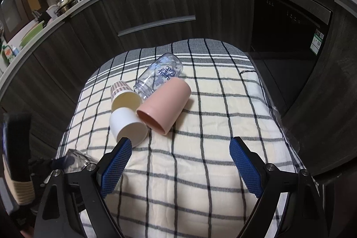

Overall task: Flip cup upside down
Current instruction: 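Pass the tumbler from the right gripper into the left gripper, then lower the tumbler upside down onto the towel and open the left gripper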

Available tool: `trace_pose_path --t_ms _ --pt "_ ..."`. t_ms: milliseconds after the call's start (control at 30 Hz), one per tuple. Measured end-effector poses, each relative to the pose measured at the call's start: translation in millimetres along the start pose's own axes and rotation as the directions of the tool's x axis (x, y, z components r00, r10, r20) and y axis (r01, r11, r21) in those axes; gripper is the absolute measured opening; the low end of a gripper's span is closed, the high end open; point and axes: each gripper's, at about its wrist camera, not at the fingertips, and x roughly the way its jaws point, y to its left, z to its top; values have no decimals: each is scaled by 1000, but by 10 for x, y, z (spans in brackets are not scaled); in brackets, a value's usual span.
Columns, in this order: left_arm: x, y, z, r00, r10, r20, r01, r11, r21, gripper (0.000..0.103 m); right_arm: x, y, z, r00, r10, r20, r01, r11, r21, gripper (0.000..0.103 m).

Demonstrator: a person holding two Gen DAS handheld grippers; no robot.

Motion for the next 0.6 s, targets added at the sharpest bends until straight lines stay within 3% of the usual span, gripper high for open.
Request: trace_pose_path --t_ms 200,433,600 --pt "-104 66 -67 996 10 85 -7 999 -35 68 -37 54 -68 1000 -22 3 22 1000 -19 89" --pt "214 88 -98 998 -50 -32 48 996 -79 68 -22 118 -91 999 -52 -1 51 998 -36 89" --pt "259 57 -83 999 -31 -21 30 998 -59 68 29 85 -107 998 -59 -22 59 998 -24 89"
